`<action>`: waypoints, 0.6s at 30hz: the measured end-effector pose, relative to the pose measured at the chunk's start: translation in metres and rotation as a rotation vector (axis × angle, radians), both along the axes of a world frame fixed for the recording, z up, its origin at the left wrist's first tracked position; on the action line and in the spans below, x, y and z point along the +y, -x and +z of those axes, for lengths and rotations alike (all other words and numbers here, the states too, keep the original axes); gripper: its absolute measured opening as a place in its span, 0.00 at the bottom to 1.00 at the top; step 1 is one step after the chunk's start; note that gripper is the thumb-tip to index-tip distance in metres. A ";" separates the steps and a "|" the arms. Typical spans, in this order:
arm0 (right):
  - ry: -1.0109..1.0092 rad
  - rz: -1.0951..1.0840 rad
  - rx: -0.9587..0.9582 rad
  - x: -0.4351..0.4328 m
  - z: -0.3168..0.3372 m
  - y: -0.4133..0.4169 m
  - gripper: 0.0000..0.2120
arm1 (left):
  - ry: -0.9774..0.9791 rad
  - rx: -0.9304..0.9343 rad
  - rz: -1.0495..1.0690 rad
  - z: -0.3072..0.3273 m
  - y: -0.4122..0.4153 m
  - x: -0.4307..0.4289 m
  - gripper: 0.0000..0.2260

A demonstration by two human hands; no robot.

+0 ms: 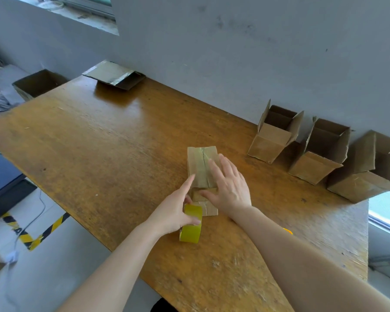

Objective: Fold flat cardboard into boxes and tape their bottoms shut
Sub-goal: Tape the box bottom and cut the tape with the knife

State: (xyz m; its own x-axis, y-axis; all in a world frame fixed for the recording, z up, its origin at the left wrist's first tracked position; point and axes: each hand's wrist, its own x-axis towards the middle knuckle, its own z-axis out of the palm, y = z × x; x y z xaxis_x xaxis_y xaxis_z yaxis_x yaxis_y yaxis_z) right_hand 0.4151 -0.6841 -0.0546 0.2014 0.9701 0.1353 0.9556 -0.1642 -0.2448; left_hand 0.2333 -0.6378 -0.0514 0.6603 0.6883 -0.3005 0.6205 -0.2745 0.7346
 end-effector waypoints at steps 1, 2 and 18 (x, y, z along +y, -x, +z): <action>0.059 0.020 -0.009 0.007 0.000 0.004 0.44 | -0.020 0.015 -0.001 0.001 0.004 0.002 0.52; 0.119 0.024 -0.021 0.013 -0.001 0.008 0.43 | -0.052 0.037 -0.003 0.003 0.007 0.003 0.51; 0.235 -0.039 -0.063 0.021 -0.015 0.018 0.42 | -0.342 0.196 0.092 -0.036 0.018 0.002 0.20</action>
